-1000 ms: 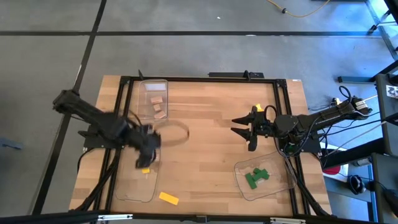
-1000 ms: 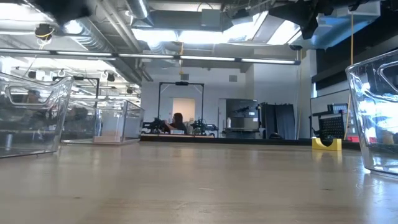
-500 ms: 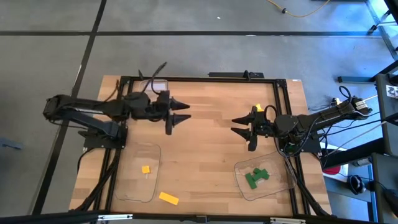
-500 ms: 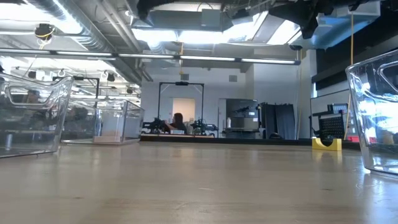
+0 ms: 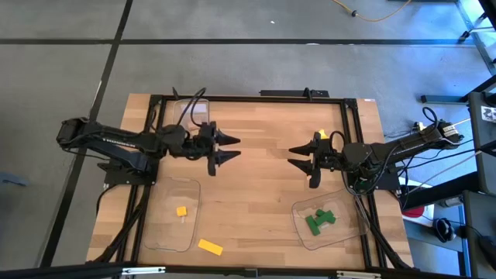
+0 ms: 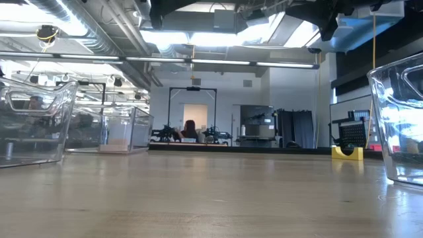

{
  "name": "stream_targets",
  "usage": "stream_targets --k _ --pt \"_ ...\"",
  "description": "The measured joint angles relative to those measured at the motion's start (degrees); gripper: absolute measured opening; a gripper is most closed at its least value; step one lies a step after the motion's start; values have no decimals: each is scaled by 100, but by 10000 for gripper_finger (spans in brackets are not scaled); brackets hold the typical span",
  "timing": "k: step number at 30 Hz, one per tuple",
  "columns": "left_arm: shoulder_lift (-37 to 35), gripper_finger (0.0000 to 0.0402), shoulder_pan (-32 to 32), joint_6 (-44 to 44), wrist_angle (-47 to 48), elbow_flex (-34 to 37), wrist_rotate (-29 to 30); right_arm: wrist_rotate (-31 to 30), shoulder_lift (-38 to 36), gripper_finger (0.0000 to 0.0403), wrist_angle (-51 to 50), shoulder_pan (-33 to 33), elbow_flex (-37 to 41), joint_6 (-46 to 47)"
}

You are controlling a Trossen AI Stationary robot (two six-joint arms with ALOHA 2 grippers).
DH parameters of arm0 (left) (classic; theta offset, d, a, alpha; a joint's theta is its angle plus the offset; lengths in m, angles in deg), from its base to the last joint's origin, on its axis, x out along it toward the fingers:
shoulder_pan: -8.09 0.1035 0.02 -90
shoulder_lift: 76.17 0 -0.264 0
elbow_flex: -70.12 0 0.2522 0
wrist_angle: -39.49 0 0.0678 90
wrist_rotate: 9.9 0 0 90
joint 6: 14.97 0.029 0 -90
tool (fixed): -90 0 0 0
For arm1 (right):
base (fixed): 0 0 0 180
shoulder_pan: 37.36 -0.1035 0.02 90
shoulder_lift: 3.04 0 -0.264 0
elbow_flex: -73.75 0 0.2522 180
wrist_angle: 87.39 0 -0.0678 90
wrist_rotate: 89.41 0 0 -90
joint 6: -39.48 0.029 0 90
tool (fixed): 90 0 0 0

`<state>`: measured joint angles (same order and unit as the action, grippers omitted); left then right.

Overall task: Sort & place blocks by color
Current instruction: Put the right yellow block into the bottom left transparent bin

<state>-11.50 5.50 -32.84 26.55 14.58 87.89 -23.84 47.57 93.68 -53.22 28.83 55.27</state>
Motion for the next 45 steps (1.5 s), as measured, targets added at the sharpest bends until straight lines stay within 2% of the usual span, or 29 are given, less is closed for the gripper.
stream_targets --k 7,9,11,14,19,22,24,29,35,38,42,45 --pt "0 220 0 5 7 0 131 0 2 193 -2 0 0 76" --pt "0 220 -2 5 7 0 129 -39 2 193 -4 2 0 630" --pt "0 220 0 5 7 0 145 -289 -2 193 -255 126 -47 1598" --pt "0 220 0 5 7 0 172 -401 72 189 -2096 644 -504 2827" --pt "0 220 0 0 11 0 175 141 702 185 -5604 2050 -1644 4369" --pt "0 220 0 0 10 0 175 701 1209 185 -6903 2930 -1918 4167" --pt "0 220 0 0 12 0 175 839 1512 185 -7439 3376 -1892 3985" --pt "0 220 0 -4 29 0 175 898 1943 185 -7678 3958 -1357 4221" --pt "0 220 0 -6 29 0 175 198 1974 184 -7439 4127 -641 5757" --pt "0 220 0 -8 35 0 173 0 1974 184 -6888 4128 -386 6319" --pt "-2 220 0 -17 35 0 20 -174 1996 184 -5925 4126 -160 6500" --pt "-4 220 -2 -129 35 0 -67 -414 2032 184 -5933 4127 -84 6709"
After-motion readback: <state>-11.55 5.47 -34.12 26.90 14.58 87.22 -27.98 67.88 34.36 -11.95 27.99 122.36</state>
